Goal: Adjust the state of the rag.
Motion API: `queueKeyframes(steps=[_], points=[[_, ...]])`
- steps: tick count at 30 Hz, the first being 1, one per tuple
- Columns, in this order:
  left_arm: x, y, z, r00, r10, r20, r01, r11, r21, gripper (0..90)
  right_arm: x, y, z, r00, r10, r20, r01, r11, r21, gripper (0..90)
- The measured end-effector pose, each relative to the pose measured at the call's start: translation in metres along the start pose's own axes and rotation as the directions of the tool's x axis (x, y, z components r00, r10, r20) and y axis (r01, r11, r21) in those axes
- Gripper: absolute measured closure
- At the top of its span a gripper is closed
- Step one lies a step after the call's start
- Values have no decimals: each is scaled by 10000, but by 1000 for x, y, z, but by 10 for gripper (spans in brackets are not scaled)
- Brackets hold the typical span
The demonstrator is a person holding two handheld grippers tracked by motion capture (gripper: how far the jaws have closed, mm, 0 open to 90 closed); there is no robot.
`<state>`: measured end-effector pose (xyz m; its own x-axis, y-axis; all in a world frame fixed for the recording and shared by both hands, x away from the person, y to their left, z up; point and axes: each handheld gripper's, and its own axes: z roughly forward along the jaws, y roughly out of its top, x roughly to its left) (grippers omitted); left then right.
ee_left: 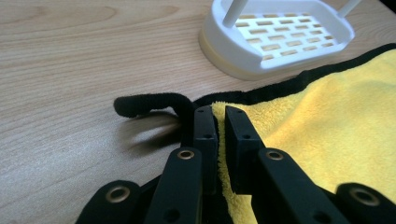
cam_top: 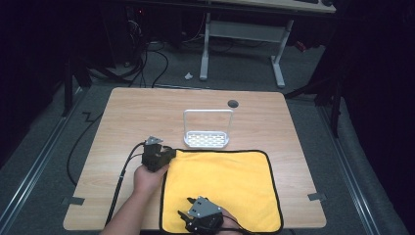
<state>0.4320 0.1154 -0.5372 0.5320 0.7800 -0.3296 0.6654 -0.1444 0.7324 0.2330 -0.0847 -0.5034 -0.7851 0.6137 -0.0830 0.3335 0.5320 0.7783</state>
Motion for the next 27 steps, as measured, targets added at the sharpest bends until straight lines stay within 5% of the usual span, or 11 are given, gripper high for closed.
queueKeyframes(steps=[8, 16, 27], points=[[1, -2, -4, 9999, -95, 56, 97, 9993, -352, 840, 32, 12, 27, 9962, -30, -867, 55, 9996, 281, 441], [1, -2, -3, 9999, -118, 28, 119, 9994, -311, 838, 39, 9, 51, 9974, 114, -717, -57, 9968, 798, 445], [2, -2, -3, 9998, -198, 71, 200, 9995, -254, 837, 32, 12, 51, 9971, -35, -759, 103, 9960, 891, 782]])
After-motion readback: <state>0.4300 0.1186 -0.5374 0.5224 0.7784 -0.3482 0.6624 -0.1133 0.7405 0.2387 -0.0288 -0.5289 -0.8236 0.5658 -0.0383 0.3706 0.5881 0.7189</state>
